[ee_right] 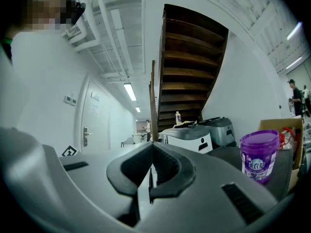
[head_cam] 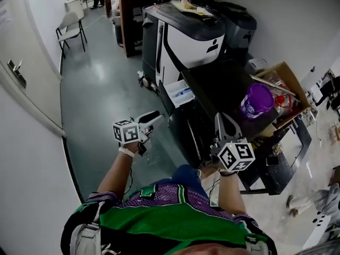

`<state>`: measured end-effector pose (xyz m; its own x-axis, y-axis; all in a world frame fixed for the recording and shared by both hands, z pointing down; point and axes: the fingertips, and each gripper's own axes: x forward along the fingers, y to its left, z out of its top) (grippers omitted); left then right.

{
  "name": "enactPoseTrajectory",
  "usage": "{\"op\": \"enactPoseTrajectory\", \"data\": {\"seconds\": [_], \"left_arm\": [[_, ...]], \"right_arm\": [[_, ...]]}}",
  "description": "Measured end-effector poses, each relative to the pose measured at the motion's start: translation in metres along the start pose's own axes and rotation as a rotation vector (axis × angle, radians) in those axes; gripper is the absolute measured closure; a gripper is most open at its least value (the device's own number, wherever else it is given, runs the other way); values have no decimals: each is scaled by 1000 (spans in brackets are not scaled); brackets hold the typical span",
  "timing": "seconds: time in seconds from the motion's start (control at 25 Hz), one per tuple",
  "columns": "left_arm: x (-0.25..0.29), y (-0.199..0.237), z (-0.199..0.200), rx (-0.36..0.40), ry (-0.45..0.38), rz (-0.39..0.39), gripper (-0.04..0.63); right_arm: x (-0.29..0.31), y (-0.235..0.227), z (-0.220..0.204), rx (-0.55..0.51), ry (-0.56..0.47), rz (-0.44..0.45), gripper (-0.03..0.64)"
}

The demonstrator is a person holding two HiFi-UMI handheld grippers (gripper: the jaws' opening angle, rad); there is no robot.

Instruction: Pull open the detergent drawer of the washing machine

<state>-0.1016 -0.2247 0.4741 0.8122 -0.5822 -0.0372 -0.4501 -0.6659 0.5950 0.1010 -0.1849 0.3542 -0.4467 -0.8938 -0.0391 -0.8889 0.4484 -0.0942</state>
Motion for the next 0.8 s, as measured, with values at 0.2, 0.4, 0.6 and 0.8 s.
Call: {"op": "enactPoseTrajectory", "data": {"seconds": [0.2,0.4,0.6,0.8], "left_arm": [[-7,-31,20,112,-4,11,433],[-10,-53,44,260,-15,79,474],[-17,-76,65,360,-63,117,506],[-24,-89,74,448,-95,169,554]], "right_arm": [[-2,2,11,-13,-33,-24,617],[-5,6,21,-26,-52,-27,617],[-10,9,30,-30,-68,-20,617],[-16,11,36,-36,-81,-8,617]]}}
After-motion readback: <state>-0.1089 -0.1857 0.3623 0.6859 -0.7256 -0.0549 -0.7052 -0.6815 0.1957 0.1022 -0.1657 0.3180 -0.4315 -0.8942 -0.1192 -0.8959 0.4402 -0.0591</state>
